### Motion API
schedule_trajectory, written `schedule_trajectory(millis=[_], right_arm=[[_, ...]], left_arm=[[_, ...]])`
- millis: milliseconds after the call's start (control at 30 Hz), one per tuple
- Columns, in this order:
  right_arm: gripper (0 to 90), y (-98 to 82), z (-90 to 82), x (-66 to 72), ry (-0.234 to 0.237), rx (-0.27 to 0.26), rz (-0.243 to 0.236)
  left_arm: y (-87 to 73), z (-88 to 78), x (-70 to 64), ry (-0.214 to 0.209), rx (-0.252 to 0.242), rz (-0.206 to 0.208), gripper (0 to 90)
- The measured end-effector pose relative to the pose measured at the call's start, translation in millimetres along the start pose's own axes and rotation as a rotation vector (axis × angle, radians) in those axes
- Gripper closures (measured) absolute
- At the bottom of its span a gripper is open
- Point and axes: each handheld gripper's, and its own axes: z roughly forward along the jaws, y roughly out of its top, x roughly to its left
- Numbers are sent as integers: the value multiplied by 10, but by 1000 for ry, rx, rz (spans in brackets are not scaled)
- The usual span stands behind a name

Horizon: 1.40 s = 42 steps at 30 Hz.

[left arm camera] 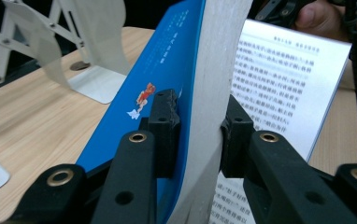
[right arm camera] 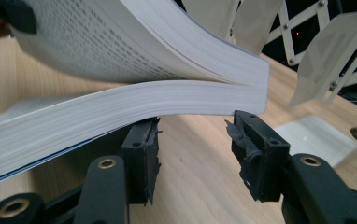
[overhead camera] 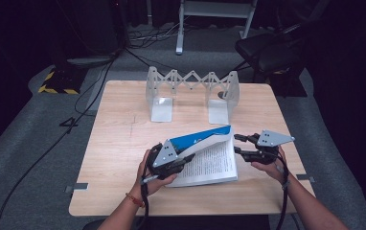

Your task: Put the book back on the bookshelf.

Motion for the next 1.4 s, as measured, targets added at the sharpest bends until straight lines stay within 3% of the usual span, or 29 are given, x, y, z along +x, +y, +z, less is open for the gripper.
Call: schedule_trajectory(millis=[233,433,467,633,767,900,1000,1067,1300,1367,1400], right_arm=[[512,338,103,99,-28,-39,-25],[511,560,207,192,-27,-55,-47],[512,648,252,251,-47,-47,-62],[513,721,312,289,-43,-66,-63],[513,754,349,304,-32,-81,-52],[514,770,383,312,-14,-100,-42],[543,768,406,319,-34,-111,-46],[548,759,417,292,-18,-121,-34],[576,689,343,243,-24,-138,-40],[578,640,264,181,-39,-136,-37],[578,629,241,160,-38,-136,-34]], left_arm=[[-71,-179,24,33,-26,-36,713],[-162,-304,-36,90,-16,-14,712],[-176,-320,-42,98,-16,-21,687],[-198,-339,-93,156,6,-1,592],[-222,-279,-76,126,19,-20,521],[-201,-217,-71,88,53,-21,561],[-209,-244,1,70,25,-50,645],[-228,-251,51,43,10,-63,671],[-184,-107,113,-24,-40,-81,677],[-152,-6,136,-63,-57,-92,678],[-152,-6,136,-63,-57,-92,678]])
